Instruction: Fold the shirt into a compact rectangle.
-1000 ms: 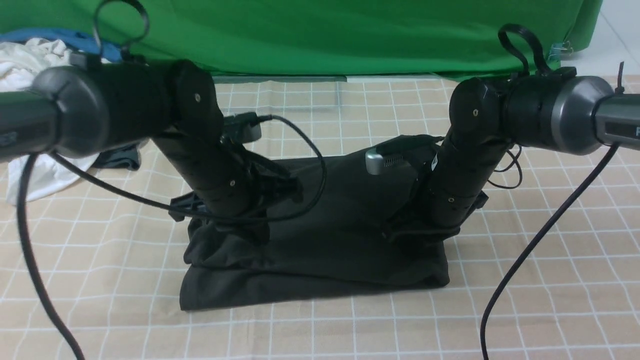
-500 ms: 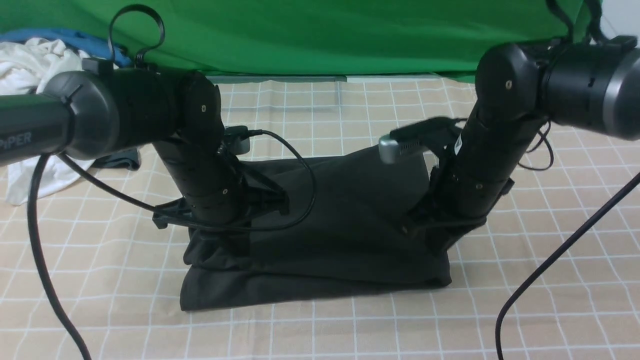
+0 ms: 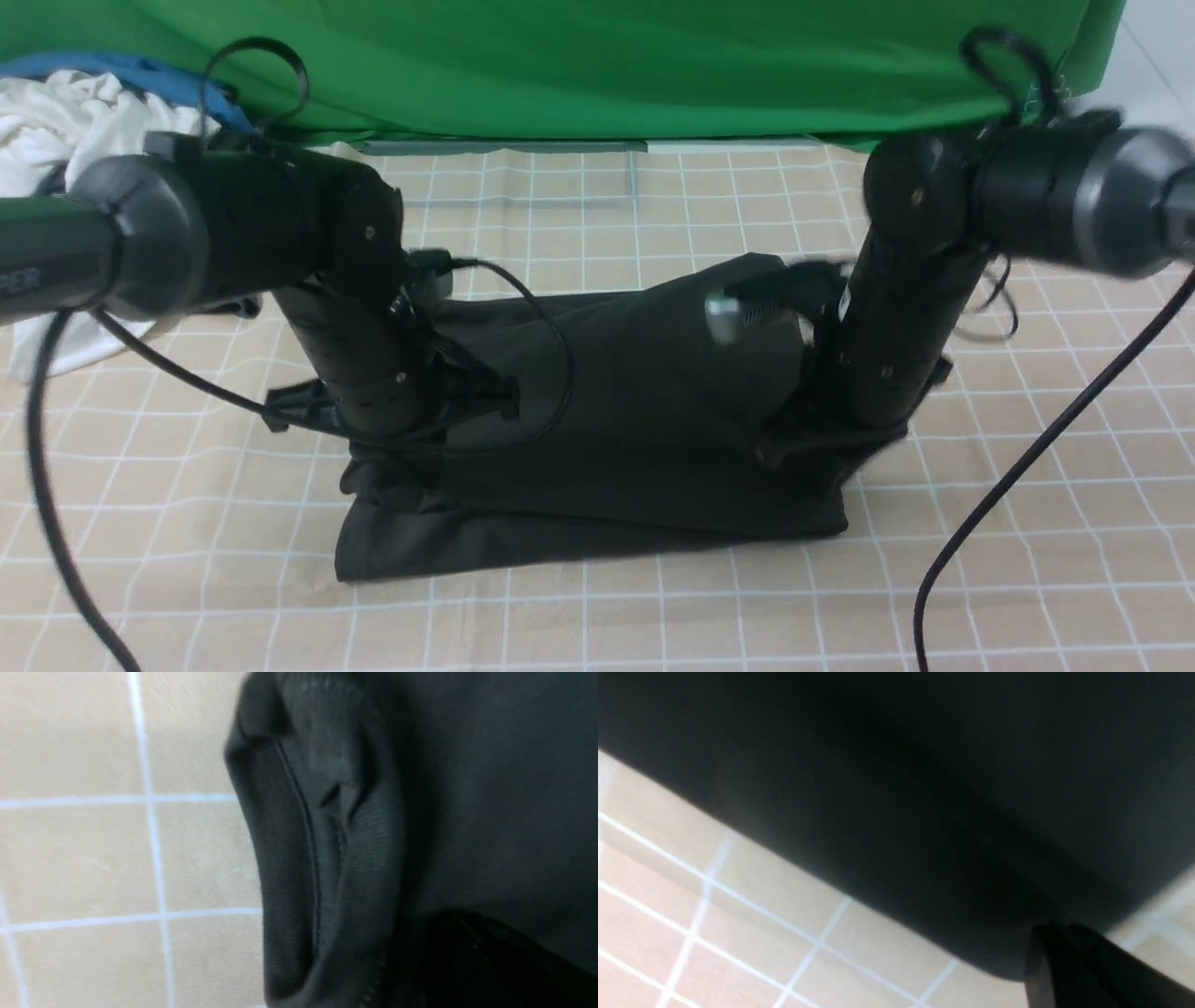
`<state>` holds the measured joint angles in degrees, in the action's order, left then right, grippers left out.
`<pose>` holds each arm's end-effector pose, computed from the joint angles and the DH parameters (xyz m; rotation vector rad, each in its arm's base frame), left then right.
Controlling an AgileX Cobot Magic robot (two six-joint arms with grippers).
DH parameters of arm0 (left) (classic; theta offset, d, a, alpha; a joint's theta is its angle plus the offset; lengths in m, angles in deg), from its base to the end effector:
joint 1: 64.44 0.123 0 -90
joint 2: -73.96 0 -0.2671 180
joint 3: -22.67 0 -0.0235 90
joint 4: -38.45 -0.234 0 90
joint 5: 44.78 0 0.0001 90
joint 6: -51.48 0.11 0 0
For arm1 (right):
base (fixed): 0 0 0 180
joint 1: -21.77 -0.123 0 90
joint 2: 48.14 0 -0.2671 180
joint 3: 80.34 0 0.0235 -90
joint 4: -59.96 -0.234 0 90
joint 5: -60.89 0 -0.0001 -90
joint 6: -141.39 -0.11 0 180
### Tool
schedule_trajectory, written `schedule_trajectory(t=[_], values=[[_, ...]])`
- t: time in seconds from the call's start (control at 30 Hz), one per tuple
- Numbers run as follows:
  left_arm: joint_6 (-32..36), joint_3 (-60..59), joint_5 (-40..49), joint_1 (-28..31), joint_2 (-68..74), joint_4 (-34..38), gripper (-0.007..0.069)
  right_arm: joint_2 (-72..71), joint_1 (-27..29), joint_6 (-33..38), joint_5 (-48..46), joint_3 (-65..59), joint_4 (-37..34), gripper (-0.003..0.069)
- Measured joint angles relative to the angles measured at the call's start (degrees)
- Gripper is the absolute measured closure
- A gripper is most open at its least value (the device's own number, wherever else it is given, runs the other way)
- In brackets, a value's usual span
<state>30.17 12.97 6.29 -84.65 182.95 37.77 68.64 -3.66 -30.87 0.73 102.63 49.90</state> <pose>0.3034 -0.1106 0.1756 -0.0187 2.9698 -0.0806 0.3143 0.1679 0.1804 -0.7539 2.9563 0.2616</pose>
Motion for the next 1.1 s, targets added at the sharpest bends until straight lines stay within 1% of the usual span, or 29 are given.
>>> schedule_trajectory(t=[0.07, 0.13, 0.23, 0.27, 0.33, 0.37, 0.5, 0.7, 0.83, 1.0, 1.1], values=[[-0.04, 0.0, -0.48, 0.0, -2.65, -0.13, 0.0612, -2.08, 0.63, 0.0, 0.09, 2.01, 0.29, 0.0617], [-0.04, 0.0, -1.38, 0.0, -7.07, -0.07, 0.0612, -4.59, 2.12, 0.0, 0.81, 7.03, 0.4, 0.0617], [-0.3, 0.0, -1.66, 0.0, -11.79, 0.03, 0.0612, -4.22, 4.09, 0.15, 0.9, 14.0, 0.32, 0.0617], [-0.42, 0.0, -1.58, 0.0, -11.79, 0.03, 0.0612, -4.22, 4.21, 0.14, 0.83, 14.47, 0.27, 0.0617], [-0.48, 0.0, -0.37, 0.0, -14.74, 0.68, 0.0612, -0.35, 5.7, 1.4, -0.98, 20.61, -0.68, 0.0617], [-0.48, 0.0, -0.37, 0.0, -14.74, 0.68, 0.0612, 0.01, 5.76, 1.52, -1.15, 20.98, -0.8, 0.0616], [-0.48, 0.0, 0.27, 0.0, -18.94, 2.54, 0.0612, 8.95, 6.2, 1.75, -1.79, 26.86, -1.61, 0.0615], [-0.48, -0.96, 3.78, 0.0, -26.91, 4.44, 0.0612, 18.17, 6.27, 1.4, 2.77, 28.55, -2.05, 0.0614], [-1.15, -5.29, 5.27, 0.0, -34.49, 4.49, 0.0612, 21.83, 7.23, -0.64, 3.36, 28.75, -2.17, 0.0614], [-1.96, -11.17, 5.99, 0.0, -43.62, 4.49, 0.0612, 21.12, 9.39, -1.31, -0.64, 30.49, -2.09, 0.0614], [-2.09, -12.72, 6.1, 0.0, -47.68, 4.49, 0.0612, 17.61, 11.08, -1.18, -3.96, 30.91, -1.05, 0.0621]])
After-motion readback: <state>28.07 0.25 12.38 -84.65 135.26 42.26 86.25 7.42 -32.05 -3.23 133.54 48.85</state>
